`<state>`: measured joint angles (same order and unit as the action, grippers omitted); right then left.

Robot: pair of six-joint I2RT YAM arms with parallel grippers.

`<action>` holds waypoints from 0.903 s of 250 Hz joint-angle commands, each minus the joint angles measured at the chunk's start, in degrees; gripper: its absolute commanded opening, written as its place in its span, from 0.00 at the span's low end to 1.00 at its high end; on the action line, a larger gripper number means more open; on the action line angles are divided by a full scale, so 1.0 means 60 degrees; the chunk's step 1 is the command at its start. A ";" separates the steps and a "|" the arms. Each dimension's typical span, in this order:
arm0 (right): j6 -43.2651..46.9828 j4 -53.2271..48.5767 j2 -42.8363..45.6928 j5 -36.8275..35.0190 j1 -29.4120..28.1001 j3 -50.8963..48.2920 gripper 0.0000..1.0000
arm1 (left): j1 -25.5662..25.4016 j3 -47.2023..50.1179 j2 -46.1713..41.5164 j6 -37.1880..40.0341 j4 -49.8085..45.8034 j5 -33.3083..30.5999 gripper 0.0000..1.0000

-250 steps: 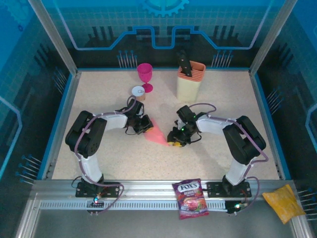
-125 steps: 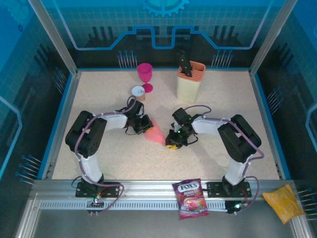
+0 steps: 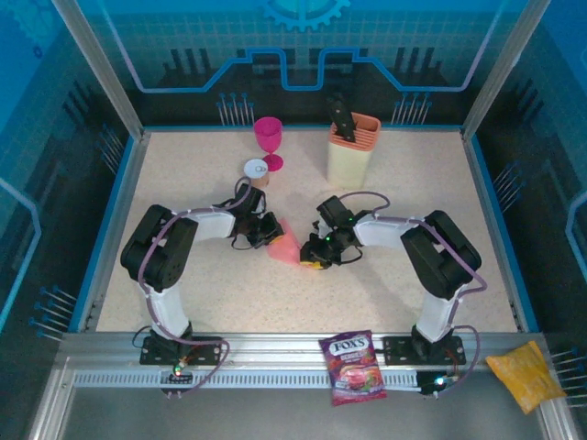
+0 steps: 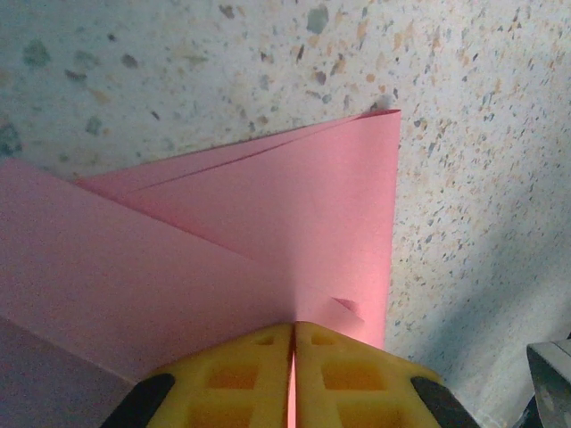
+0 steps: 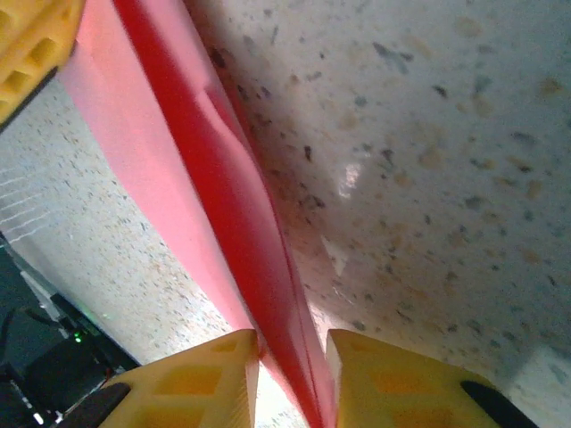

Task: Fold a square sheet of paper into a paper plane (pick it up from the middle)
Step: Turn over the paper at the center of the table.

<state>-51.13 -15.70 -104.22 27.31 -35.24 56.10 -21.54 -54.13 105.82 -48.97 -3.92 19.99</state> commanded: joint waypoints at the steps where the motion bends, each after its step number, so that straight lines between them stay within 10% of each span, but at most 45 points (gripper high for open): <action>1: -0.0306 0.0504 -0.0264 0.0296 0.0088 -0.0044 0.25 | 0.0073 0.0343 0.0293 0.0240 -0.0458 -0.0226 0.11; 58: -0.0426 0.0732 -0.0053 0.0424 0.0199 -0.0286 0.00 | 0.0098 0.0231 0.0144 0.0240 -0.0429 -0.0087 0.11; 124: 0.0308 -0.2211 0.2292 -0.0760 0.0440 0.0018 0.00 | 0.1246 -0.0539 -0.1388 -0.0338 0.0092 0.1018 0.22; 226: 0.1918 -1.0301 0.4011 -0.7101 0.0235 0.3597 0.00 | 0.1513 -0.1269 -0.3265 -0.0124 -0.2132 0.0082 1.00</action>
<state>-43.11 -57.19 -80.64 1.69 -33.41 73.47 -12.49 -62.61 88.84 -50.46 -8.73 23.77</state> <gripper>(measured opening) 0.047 0.937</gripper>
